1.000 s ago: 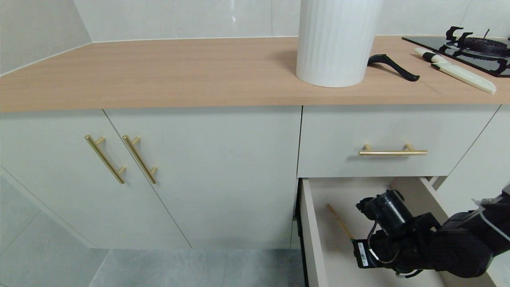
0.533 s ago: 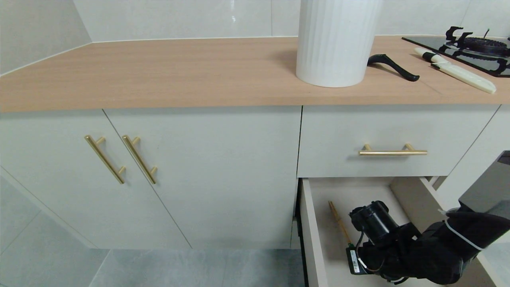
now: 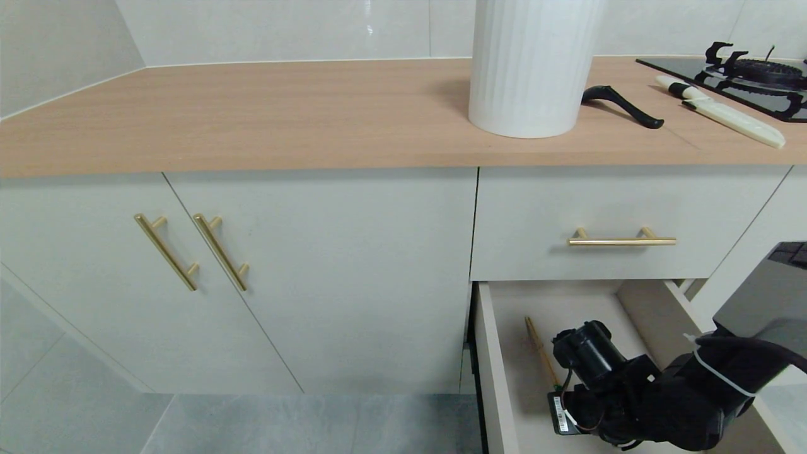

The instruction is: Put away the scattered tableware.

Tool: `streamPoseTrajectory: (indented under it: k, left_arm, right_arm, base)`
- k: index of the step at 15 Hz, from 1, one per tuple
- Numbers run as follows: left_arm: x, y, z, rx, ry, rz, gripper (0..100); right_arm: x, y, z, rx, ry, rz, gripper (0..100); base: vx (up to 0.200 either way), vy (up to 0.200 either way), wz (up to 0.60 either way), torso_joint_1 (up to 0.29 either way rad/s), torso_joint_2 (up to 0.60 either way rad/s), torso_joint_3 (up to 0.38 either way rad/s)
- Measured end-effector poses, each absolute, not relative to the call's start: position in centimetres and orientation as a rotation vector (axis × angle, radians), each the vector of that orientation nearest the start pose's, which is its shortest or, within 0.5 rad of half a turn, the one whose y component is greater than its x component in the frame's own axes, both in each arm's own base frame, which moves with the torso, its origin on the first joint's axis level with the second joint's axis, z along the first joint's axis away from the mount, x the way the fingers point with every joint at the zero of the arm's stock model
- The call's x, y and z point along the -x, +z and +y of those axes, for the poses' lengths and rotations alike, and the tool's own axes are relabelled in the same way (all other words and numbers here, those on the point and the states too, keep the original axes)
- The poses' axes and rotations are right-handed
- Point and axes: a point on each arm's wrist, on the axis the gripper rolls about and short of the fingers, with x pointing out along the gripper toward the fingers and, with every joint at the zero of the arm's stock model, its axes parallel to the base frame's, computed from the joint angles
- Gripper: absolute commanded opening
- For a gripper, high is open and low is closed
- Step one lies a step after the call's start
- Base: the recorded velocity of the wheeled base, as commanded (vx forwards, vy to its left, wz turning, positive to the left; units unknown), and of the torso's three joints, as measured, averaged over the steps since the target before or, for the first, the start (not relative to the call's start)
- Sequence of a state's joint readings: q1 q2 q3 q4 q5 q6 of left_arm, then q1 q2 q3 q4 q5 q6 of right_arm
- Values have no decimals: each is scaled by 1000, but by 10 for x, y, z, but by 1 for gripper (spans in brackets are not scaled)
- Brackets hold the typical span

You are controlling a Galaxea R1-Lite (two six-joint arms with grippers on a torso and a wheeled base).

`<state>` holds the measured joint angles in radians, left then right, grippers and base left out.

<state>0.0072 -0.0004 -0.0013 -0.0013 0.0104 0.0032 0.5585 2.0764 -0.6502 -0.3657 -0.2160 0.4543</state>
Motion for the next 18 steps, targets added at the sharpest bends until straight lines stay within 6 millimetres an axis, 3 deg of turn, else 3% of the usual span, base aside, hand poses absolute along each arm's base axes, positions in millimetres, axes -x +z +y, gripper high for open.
streamPoseTrajectory:
  k: [7,10,14,18]
  left_arm:
    - [23,76,0,-3,18,-3,100]
    - [23,76,0,-3,18,-3,100]
    - [23,76,0,-3,18,-3,100]
    - [23,76,0,-3,18,-3,100]
  right_arm:
    - [-251,13,152,-10,82,1019,100]
    - [-249,28,150,-21,89,977,100]
    - [-231,85,136,-34,135,859,100]
    - [-197,157,105,-22,139,809,100]
  base:
    - [0,0,0,0,0,0]
    - [0,0,0,0,0,0]
    - [0,0,0,0,0,0]
    - [0,0,0,0,0,0]
